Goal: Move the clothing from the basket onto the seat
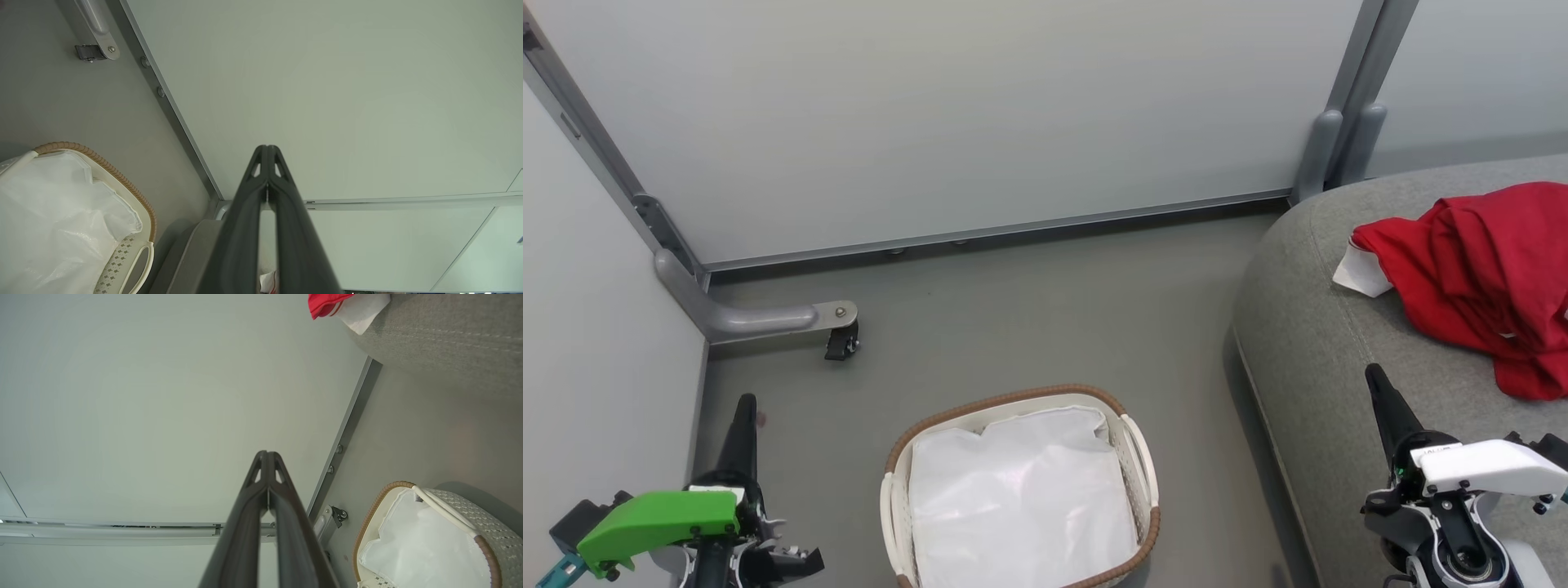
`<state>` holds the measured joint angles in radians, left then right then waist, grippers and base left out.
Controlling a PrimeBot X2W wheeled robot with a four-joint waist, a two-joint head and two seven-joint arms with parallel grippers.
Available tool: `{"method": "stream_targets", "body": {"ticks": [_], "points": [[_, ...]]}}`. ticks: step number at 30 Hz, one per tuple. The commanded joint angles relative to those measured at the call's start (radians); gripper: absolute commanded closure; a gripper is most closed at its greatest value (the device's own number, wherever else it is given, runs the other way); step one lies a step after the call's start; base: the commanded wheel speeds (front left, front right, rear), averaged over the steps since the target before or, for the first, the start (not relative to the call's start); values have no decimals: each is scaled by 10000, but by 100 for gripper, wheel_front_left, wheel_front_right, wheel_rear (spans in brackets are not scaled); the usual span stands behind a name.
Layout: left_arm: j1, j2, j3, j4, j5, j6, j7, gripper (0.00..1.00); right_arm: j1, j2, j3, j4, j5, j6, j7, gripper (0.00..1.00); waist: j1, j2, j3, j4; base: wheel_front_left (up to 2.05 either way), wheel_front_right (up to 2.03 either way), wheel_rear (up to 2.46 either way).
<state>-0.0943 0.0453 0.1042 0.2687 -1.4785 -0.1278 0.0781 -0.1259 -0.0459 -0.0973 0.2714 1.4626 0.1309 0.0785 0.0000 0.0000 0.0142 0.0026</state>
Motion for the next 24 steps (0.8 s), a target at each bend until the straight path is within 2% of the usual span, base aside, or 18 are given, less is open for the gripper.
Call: {"method": "stream_targets", "body": {"ticks": [1,20,24], "points": [[-151,73,57,-74,-190,-45,64,100,125,-60,-57,-88,229,-2,59,100,0,0,-8,-2,0,0,0],[-223,82,122,-271,-1399,-46,404,100,238,-72,-195,-311,1563,-3,397,100,0,0,-111,-25,0,0,0],[-202,81,118,-257,-1357,-47,399,100,236,-72,-191,-298,1517,-2,383,100,0,0,-111,-26,0,0,0]]}}
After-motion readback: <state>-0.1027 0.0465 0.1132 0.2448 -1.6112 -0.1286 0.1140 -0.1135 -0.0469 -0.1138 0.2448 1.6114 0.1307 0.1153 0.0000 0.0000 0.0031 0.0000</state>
